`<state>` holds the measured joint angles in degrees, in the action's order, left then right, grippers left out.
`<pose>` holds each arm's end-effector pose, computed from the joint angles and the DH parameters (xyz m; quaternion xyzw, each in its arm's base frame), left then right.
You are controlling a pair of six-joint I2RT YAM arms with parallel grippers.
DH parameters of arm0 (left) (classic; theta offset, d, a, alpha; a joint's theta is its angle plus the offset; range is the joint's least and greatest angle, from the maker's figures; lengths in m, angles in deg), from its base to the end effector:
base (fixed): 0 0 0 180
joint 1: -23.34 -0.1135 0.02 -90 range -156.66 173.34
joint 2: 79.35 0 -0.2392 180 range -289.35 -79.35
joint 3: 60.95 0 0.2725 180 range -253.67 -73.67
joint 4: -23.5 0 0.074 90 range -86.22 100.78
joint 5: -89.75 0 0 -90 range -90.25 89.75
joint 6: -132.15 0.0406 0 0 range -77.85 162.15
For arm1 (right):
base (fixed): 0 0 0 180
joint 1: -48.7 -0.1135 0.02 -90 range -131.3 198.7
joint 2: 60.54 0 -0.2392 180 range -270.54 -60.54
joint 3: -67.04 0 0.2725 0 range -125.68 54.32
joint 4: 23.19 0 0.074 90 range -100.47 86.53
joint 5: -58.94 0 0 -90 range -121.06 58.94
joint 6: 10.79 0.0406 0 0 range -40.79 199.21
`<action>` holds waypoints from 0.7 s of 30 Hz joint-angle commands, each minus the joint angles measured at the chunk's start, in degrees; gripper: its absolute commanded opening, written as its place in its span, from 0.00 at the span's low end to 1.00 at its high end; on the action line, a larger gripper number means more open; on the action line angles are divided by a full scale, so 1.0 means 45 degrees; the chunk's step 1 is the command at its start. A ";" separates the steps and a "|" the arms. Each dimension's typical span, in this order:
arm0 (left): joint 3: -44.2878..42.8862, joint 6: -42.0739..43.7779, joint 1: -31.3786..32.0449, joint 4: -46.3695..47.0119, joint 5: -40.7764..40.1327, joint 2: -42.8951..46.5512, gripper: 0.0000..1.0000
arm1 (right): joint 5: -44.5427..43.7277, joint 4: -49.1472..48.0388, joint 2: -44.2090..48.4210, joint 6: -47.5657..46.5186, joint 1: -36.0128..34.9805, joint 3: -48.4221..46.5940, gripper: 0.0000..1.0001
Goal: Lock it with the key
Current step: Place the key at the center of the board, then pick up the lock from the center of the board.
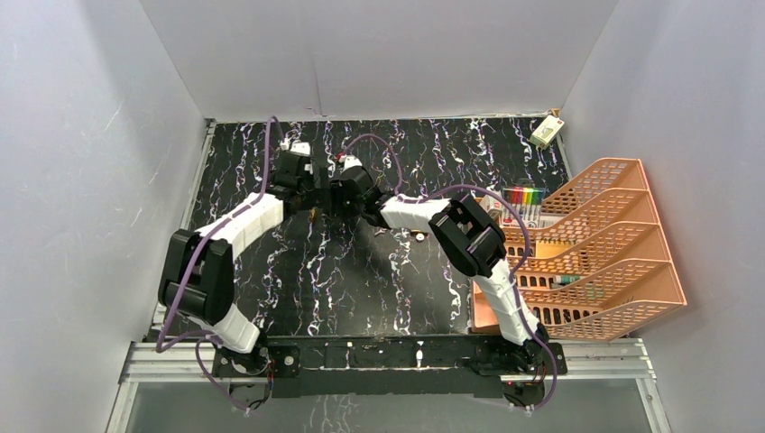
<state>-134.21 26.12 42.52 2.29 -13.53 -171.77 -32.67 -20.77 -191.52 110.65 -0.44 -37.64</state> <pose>0.3563 -0.1141 0.1895 -0.0237 0.9026 -0.0260 0.4291 0.3421 0.3938 0.1183 -0.1253 0.8512 0.3203 0.3965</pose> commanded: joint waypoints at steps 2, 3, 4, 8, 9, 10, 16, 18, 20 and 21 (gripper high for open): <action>-0.0558 0.0685 -0.0100 0.0202 0.1129 0.1925 0.98 | -0.0349 -0.0172 0.1035 -0.0420 0.0052 0.0257 0.53; -0.0548 0.0842 -0.0102 0.0253 0.1312 0.2174 0.98 | -0.0422 -0.0171 0.1115 -0.0460 0.0070 0.0338 0.53; -0.0535 0.0979 -0.0143 0.0296 0.1525 0.2427 0.98 | -0.0495 -0.0181 0.1240 -0.0507 0.0124 0.0480 0.53; -0.0459 0.1587 -0.0445 0.0431 0.3131 0.3369 0.98 | -0.0588 -0.0430 0.1957 -0.0584 0.0429 0.1383 0.54; -0.0438 0.1839 -0.0582 0.0399 0.3938 0.3541 0.98 | -0.0581 -0.0543 0.2204 -0.0649 0.0518 0.1653 0.54; -0.0460 0.2100 -0.0731 0.0285 0.4661 0.3653 0.98 | -0.0622 -0.0603 0.2443 -0.0772 0.0588 0.1880 0.54; -0.1559 0.4153 -0.1281 -0.1883 0.8834 0.3816 0.98 | -0.2344 0.0057 0.4404 -0.1629 0.0725 0.3104 0.89; -0.1653 0.4621 -0.1344 -0.2218 1.0116 0.4010 0.98 | -0.3312 0.0497 0.5018 -0.1711 0.0726 0.3489 0.98; -0.1819 0.5079 -0.1388 -0.2725 1.1522 0.4110 0.98 | -0.4148 0.1397 0.5444 -0.1573 0.0726 0.3615 0.99; -0.1922 0.5315 -0.1391 -0.3047 1.2279 0.4102 0.98 | -0.4454 0.1966 0.5572 -0.1398 0.0726 0.3578 0.98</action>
<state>-139.95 43.19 36.55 -4.09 23.72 -155.92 -43.25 -17.56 -171.72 104.64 3.01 -21.82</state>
